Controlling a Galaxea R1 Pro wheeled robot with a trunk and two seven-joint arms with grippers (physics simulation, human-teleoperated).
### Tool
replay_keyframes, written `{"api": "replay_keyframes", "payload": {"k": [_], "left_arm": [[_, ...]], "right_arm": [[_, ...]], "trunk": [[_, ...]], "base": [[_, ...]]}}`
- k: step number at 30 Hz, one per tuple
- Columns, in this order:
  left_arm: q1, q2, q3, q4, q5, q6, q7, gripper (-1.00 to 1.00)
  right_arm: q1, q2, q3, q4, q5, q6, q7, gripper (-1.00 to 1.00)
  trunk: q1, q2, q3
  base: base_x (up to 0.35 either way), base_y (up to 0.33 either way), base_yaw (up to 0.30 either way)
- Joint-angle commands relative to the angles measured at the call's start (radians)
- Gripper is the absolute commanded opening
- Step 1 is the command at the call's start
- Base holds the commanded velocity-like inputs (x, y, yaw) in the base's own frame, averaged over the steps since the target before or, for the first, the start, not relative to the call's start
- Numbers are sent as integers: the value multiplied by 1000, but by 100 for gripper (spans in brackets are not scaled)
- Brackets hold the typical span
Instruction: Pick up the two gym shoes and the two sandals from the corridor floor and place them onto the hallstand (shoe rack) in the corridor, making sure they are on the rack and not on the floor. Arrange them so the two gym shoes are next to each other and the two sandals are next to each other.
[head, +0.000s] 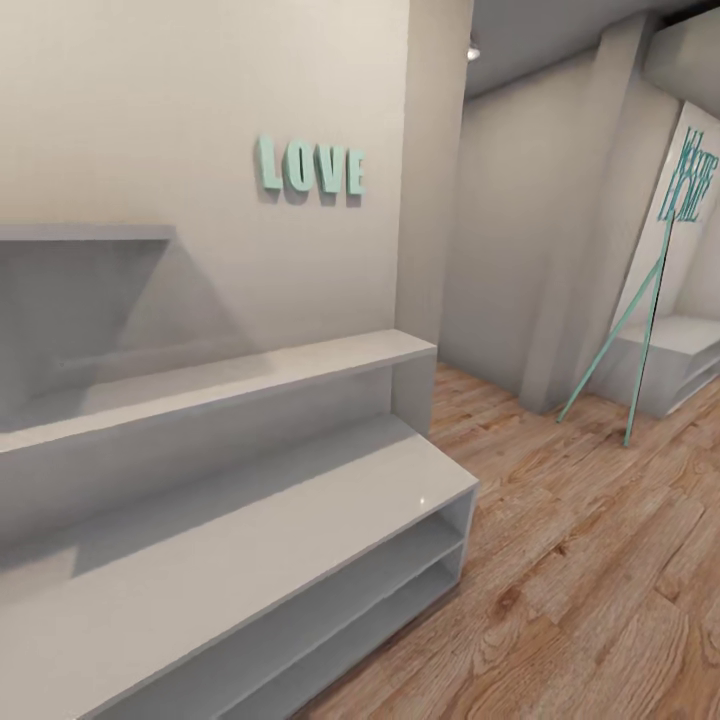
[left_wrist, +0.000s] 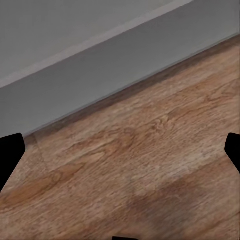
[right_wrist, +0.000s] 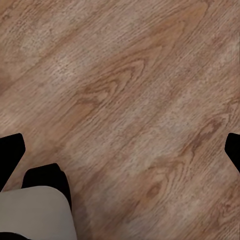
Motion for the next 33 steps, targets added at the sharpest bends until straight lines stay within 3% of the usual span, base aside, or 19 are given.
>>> {"api": "replay_keyframes", "payload": {"k": [1, 25, 33], "left_arm": [[0, 0, 0, 0, 0, 0, 0, 100], [0, 1, 1, 0, 0, -1, 0, 100], [0, 1, 1, 0, 0, -1, 0, 100]], "right_arm": [[0, 0, 0, 0, 0, 0, 0, 100], [0, 0, 1, 0, 0, -1, 0, 100], [0, 0, 1, 0, 0, -1, 0, 100]], "trunk": [[4, -7, -3], [96, -175, -78], [96, -175, -78]], "base": [[0, 0, 0], [0, 0, 0], [0, 0, 0]]}}
